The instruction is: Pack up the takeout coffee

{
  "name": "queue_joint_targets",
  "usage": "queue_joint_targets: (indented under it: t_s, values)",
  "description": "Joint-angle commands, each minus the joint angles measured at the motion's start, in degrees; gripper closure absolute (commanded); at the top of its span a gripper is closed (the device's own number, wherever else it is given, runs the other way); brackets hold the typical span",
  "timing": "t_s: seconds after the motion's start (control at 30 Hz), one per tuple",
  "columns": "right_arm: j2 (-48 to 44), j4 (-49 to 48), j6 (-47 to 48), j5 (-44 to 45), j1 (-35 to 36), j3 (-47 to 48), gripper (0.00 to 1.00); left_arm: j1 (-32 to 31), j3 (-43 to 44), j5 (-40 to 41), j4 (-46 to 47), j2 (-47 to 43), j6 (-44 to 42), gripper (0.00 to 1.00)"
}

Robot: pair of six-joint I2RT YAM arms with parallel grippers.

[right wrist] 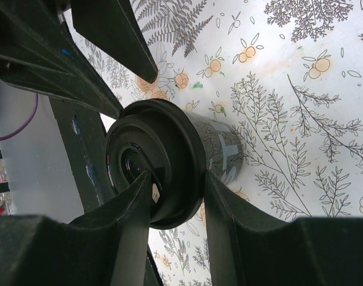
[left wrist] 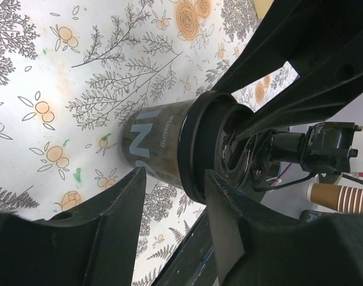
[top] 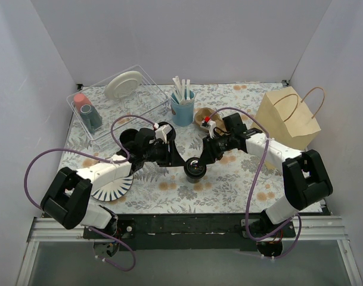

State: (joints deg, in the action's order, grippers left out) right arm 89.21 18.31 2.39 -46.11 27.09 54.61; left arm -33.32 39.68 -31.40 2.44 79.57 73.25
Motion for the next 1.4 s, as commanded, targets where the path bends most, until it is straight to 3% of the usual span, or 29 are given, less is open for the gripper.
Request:
queue_joint_targets:
  t_s: [0.0, 0.17, 0.47, 0.7, 0.9, 1.0, 1.17, 1.27, 1.37]
  values:
    - [2.5, 4.6, 3.9, 6.1, 1.3, -1.9, 0.68, 0.4, -1.9, -1.5, 4.2, 1.3, -0.2, 0.58]
    - [2.5, 2.7, 3.4, 6.6, 1.5, -4.0, 0.68, 0.3, -4.3, -0.7, 7.2, 3.2, 1.6, 0.64]
    - [1.7, -4.3, -0.4, 7.5, 1.5, -11.4, 0.68, 0.3, -11.5, 8.2, 8.8, 5.5, 7.1, 0.75]
    - [0.3, -7.6, -4.8, 11.5, 1.5, -15.7, 0.67, -1.0, -17.2, 15.8, 7.8, 8.0, 10.2, 0.75]
    - [-5.5, -10.6, -12.3, 12.8, 1.9, -18.0, 0.67, -1.9, -13.3, 17.2, 1.3, 3.1, 10.5, 0.75]
    - [-9.0, -9.7, -14.5, 14.6, 1.9, -18.3, 0.68, -1.4, -6.7, 20.1, -6.0, -2.7, 9.9, 0.69]
    - [-13.8, -10.0, -18.4, 16.7, 1.9, -19.7, 0.68, -0.7, 5.4, 23.2, -14.6, -7.1, 8.5, 0.48]
    - [-15.8, -11.1, -20.8, 17.3, 2.0, -20.5, 0.68, -0.7, 6.7, 21.6, -15.3, -8.9, 8.8, 0.37]
    - [-16.7, -12.1, -22.7, 17.7, 2.1, -20.7, 0.68, -0.9, 4.1, 16.4, -11.5, -10.7, 11.0, 0.33]
